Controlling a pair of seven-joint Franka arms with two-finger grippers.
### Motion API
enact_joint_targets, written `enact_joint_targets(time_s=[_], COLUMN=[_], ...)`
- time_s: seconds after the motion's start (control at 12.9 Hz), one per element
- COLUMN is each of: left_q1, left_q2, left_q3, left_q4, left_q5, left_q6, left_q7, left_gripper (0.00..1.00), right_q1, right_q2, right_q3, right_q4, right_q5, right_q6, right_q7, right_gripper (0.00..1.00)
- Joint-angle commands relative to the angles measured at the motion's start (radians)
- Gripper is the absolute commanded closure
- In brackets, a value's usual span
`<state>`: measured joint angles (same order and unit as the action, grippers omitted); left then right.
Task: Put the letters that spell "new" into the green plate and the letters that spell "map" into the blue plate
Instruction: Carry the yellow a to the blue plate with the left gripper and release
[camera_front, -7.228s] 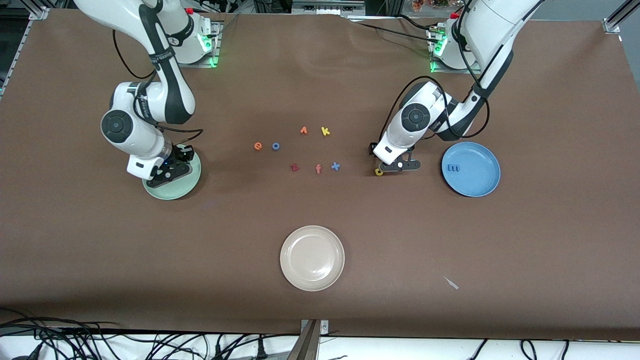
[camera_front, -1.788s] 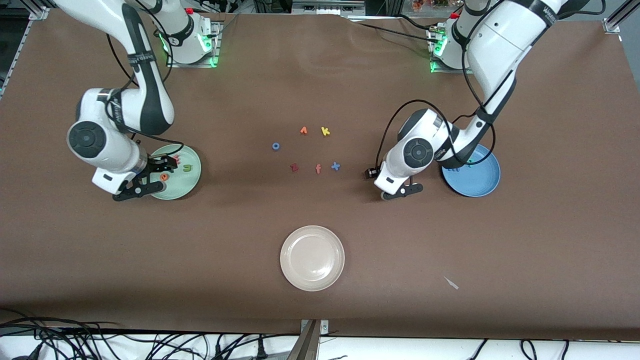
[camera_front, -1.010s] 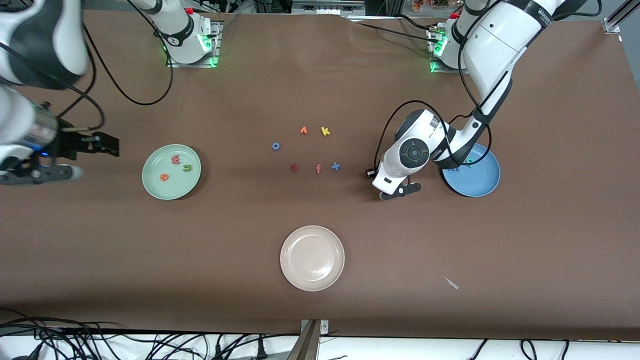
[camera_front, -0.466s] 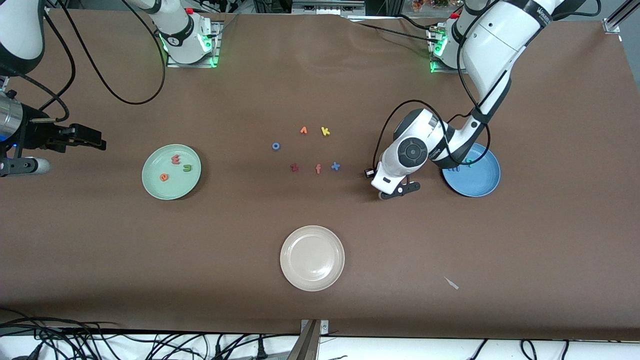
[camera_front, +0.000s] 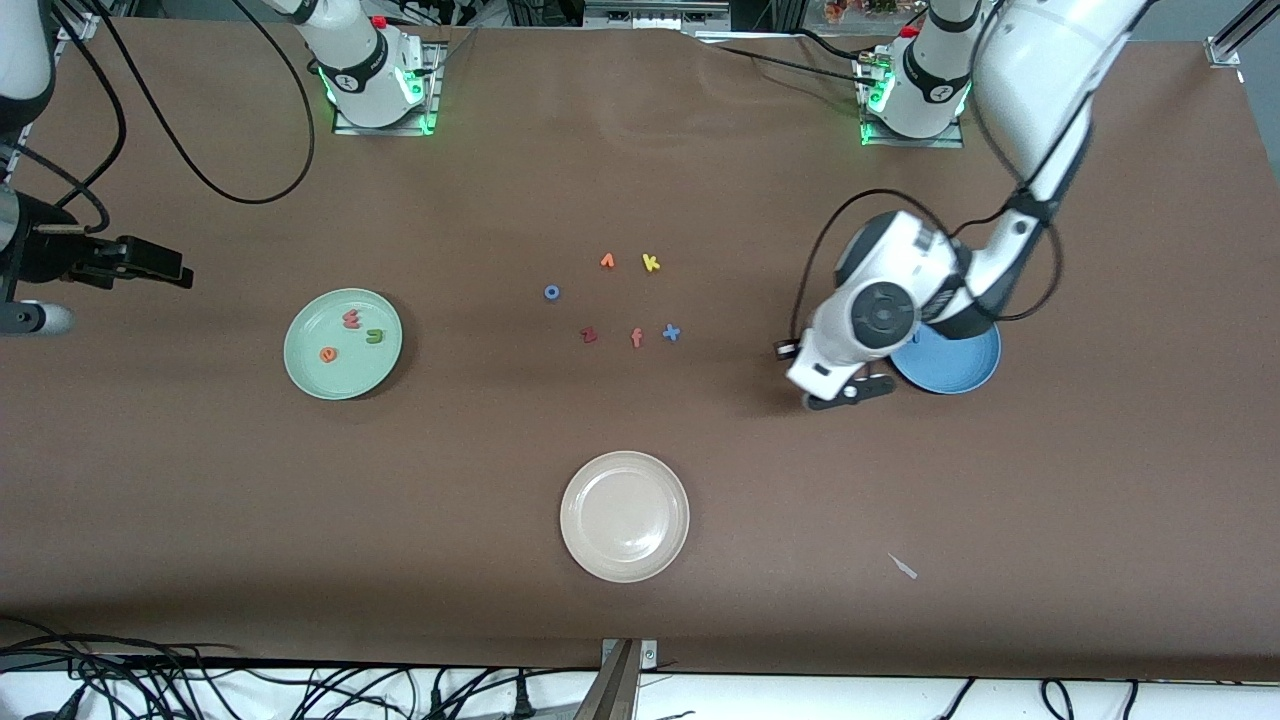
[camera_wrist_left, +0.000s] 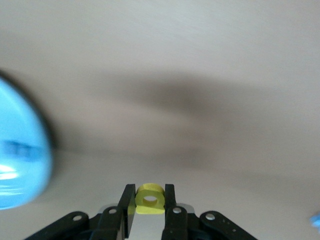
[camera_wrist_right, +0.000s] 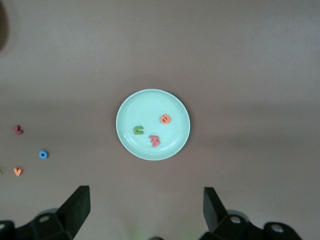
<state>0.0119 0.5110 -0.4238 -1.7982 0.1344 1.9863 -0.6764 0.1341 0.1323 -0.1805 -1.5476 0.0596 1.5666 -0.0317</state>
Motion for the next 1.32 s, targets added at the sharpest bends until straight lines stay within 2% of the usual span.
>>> enact_joint_targets(time_s=[0.0, 0.08, 0.16, 0.39, 0.47, 0.62, 0.78, 0.85, 0.93, 1.01, 1.09, 1.24], left_q1=[0.11, 0.15, 0.201, 0.331, 0.361, 0.369, 0.384, 0.385, 0.388, 0.39, 0.39, 0.388], left_q2=[-0.071, -0.078, -0.078, -0.034, -0.013, 0.04, 0.049, 0.049, 0.049, 0.044, 0.034, -0.017], left_q3=[-0.006, -0.003, -0.003, 0.0, 0.0, 0.0, 0.0, 0.0, 0.0, -0.001, -0.001, -0.007], left_q4=[-0.023, -0.026, -0.033, -0.055, -0.067, -0.102, -0.105, -0.104, -0.102, -0.096, -0.089, -0.069], left_q5=[-0.019, -0.013, -0.006, -0.001, 0.023, 0.098, 0.103, 0.103, 0.103, 0.102, 0.102, 0.091], left_q6=[-0.148, -0.187, -0.196, -0.166, -0.134, -0.054, -0.046, -0.046, -0.046, -0.046, -0.053, -0.073], left_q7=[0.238, 0.32, 0.389, 0.555, 0.561, 0.561, 0.561, 0.561, 0.561, 0.563, 0.56, 0.554], left_gripper=[0.87, 0.87, 0.86, 0.86, 0.86, 0.85, 0.8, 0.74, 0.63, 0.34, 0.0, 0.0], right_q1=[-0.114, -0.138, -0.14, -0.175, -0.179, -0.185, -0.188, -0.189, -0.188, -0.188, -0.191, -0.189], right_q2=[-0.209, -0.22, -0.224, -0.203, -0.204, -0.203, -0.209, -0.206, -0.207, -0.207, -0.207, -0.209], right_q3=[0.181, 0.222, 0.231, 0.202, 0.204, 0.204, 0.216, 0.216, 0.219, 0.22, 0.22, 0.219], right_q4=[-0.26, -0.262, -0.246, -0.212, -0.212, -0.209, -0.21, -0.207, -0.209, -0.209, -0.207, -0.209], right_q5=[-0.091, -0.104, -0.109, -0.021, -0.021, -0.029, -0.04, -0.038, -0.04, -0.044, -0.046, -0.046], right_q6=[0.127, 0.118, 0.09, 0.116, 0.104, 0.099, 0.098, 0.099, 0.101, 0.099, 0.099, 0.092], right_q7=[0.128, 0.122, 0.121, 0.118, 0.116, 0.104, 0.102, 0.099, 0.105, 0.108, 0.099, 0.098], right_gripper=[0.0, 0.0, 0.0, 0.0, 0.0, 0.0, 0.0, 0.0, 0.0, 0.0, 0.0, 0.0])
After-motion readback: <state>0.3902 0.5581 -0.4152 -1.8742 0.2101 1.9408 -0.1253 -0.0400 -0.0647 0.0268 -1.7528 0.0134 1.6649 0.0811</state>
